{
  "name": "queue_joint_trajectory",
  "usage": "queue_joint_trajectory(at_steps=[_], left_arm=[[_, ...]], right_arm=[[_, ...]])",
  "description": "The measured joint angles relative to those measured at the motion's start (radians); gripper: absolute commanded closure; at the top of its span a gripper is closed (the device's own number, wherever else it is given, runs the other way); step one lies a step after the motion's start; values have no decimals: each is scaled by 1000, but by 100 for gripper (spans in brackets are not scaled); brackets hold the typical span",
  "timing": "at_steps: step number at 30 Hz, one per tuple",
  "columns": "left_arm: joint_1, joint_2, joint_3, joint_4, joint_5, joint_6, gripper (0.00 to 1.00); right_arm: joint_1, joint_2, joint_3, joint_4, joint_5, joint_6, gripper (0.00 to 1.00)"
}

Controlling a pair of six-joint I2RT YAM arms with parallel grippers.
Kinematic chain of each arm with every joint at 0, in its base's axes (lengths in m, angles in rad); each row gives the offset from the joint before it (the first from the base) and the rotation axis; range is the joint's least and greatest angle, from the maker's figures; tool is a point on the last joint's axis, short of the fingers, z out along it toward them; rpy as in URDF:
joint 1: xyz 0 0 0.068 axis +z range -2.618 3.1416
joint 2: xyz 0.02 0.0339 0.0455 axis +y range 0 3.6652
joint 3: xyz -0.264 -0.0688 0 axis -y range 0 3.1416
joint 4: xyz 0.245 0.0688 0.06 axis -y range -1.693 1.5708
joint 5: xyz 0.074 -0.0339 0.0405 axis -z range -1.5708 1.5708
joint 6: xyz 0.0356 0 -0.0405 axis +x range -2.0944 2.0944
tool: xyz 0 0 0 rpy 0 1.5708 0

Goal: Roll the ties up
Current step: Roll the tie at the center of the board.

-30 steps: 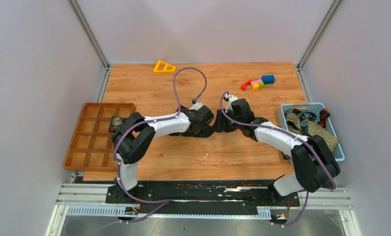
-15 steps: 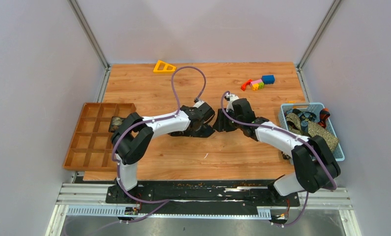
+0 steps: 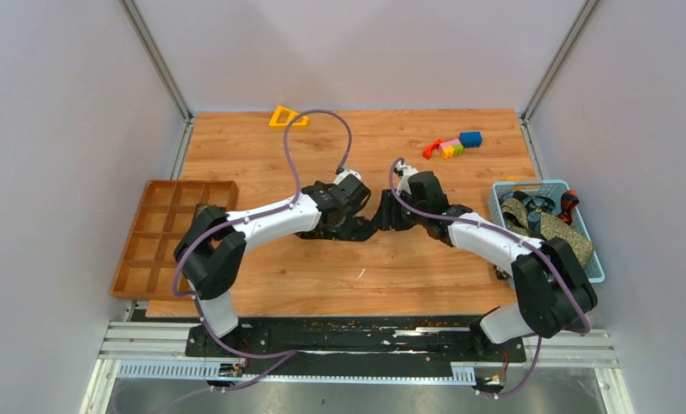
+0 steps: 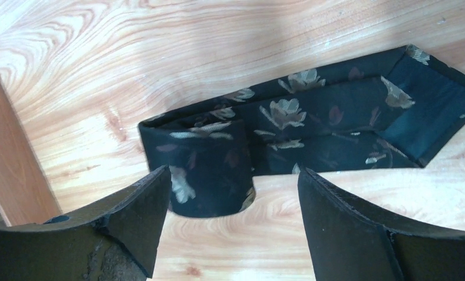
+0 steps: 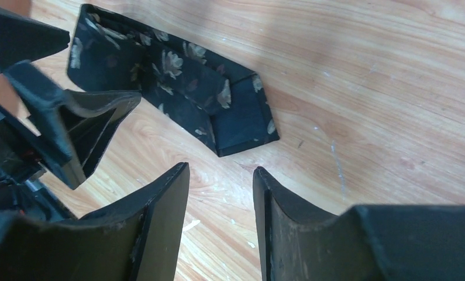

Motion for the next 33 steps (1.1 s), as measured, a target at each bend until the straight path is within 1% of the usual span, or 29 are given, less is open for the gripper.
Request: queue_joint_trajectory(at_steps=[6, 10, 15, 19, 22, 26, 33], left_arm=[[32, -154, -69, 6, 7, 2, 11], [72, -267, -142, 29, 16, 4, 11], [170, -435, -274, 71, 43, 7, 10], [271, -560, -393, 130, 92, 2, 12], [323, -622, -450, 149, 108, -3, 12], [351, -684, -493, 167, 132, -3, 11], [418, -765, -573, 256, 261, -2, 11]], right_arm=[[2, 31, 49, 2, -63, 37, 55], [23, 106, 134, 8, -101, 64, 55], [82, 214, 245, 8, -140, 100, 59], [133, 321, 370, 7, -175, 134, 62], [180, 388, 456, 6, -194, 152, 63], [219, 455, 539, -10, -206, 166, 65], [244, 541, 608, -65, -212, 180, 69]])
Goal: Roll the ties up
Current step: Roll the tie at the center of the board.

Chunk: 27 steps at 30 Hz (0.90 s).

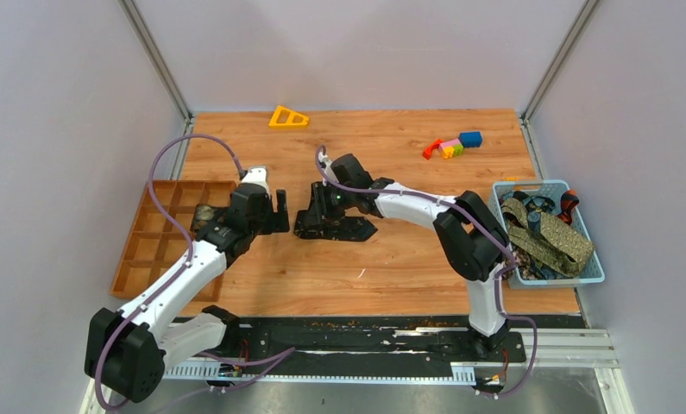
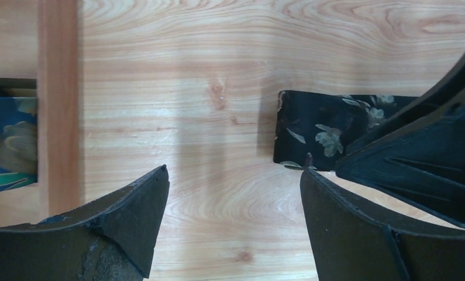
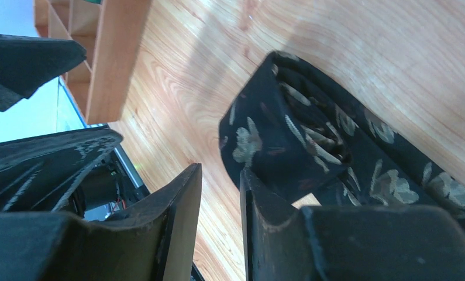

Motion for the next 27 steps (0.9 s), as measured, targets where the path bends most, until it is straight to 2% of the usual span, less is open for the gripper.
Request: queue_joint_trajectory(at_steps=[7, 14, 27], left_arm=[[16, -5, -45, 85, 134, 1, 11], [21, -1, -51, 145, 193, 6, 11], [55, 171, -60, 270, 303, 1, 8]], right_arm=[[-1, 20, 5, -74, 21, -7, 70], [-5, 20, 12, -103, 44, -23, 71], [-23, 20, 12, -113, 53, -37, 73]])
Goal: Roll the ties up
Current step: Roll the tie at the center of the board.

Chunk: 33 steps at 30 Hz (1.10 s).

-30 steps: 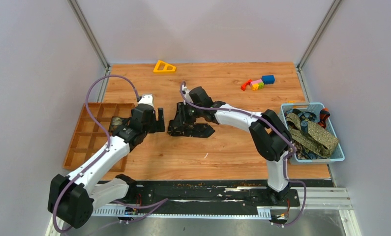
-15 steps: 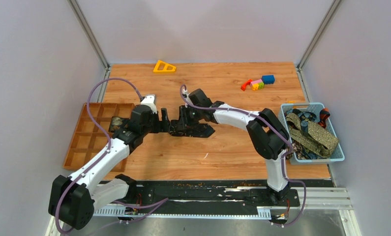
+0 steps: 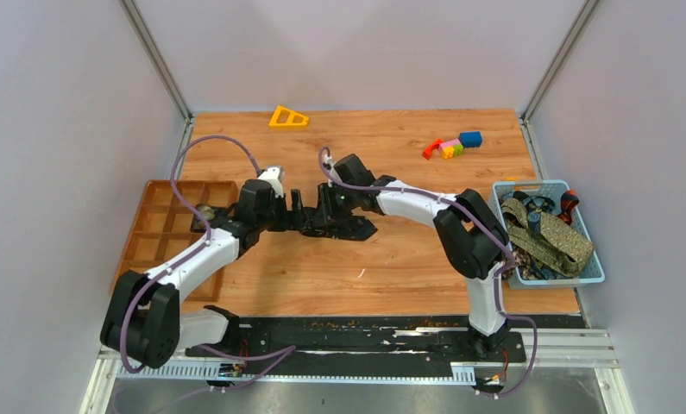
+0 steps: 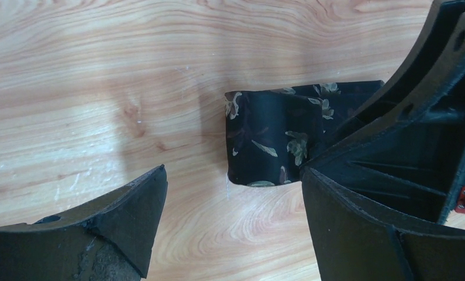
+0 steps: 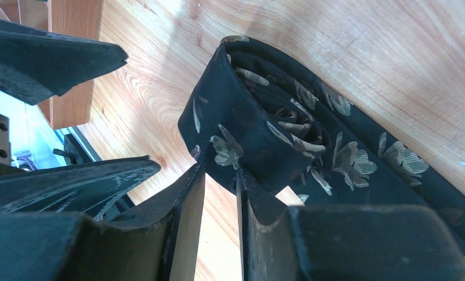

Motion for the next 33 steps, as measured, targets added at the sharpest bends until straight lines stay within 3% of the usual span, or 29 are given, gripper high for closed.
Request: queue_joint_trajectory(at_steps=[17, 33], left_arm=[[25, 206, 18, 105, 156, -31, 11], [27, 257, 65, 150, 204, -60, 11]], right_arm=[[-21, 0, -16, -7, 0, -7, 74], [-35, 0, -45, -8, -5, -7, 75]])
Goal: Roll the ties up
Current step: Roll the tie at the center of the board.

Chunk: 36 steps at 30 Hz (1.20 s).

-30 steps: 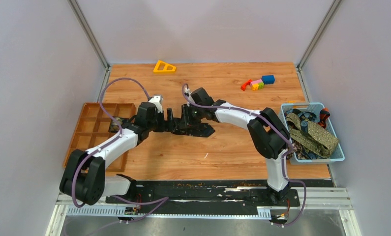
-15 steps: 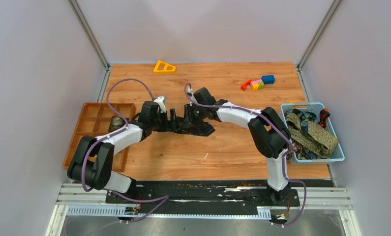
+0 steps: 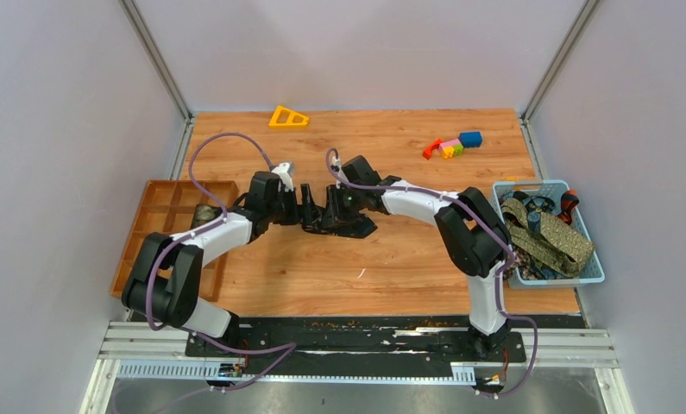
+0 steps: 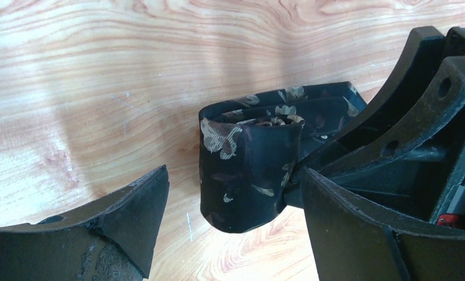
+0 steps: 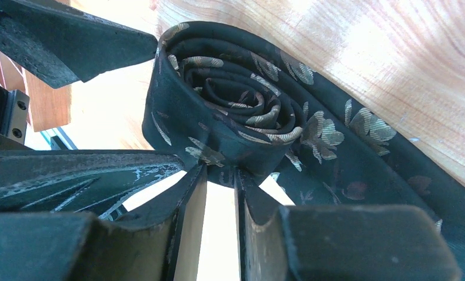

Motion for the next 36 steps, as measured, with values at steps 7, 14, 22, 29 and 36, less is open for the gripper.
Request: queue_joint_trajectory(at_steps=[7, 14, 22, 29, 36], left_arm=[[7, 45, 24, 14, 11, 0, 12], [13, 122, 33, 56, 50, -11, 15], [14, 180, 48, 116, 113, -39, 28], [14, 211, 58, 142, 156, -63, 42], [17, 220, 65, 141, 180, -61, 46]], right_arm=[[-6, 0, 0, 1, -5, 0, 76], [-14, 0, -2, 0, -8, 0, 76], [-26, 0, -3, 0, -15, 0, 76], [-41, -16, -29, -1, -22, 0, 76], [-87, -126, -94, -8, 2, -14, 76]])
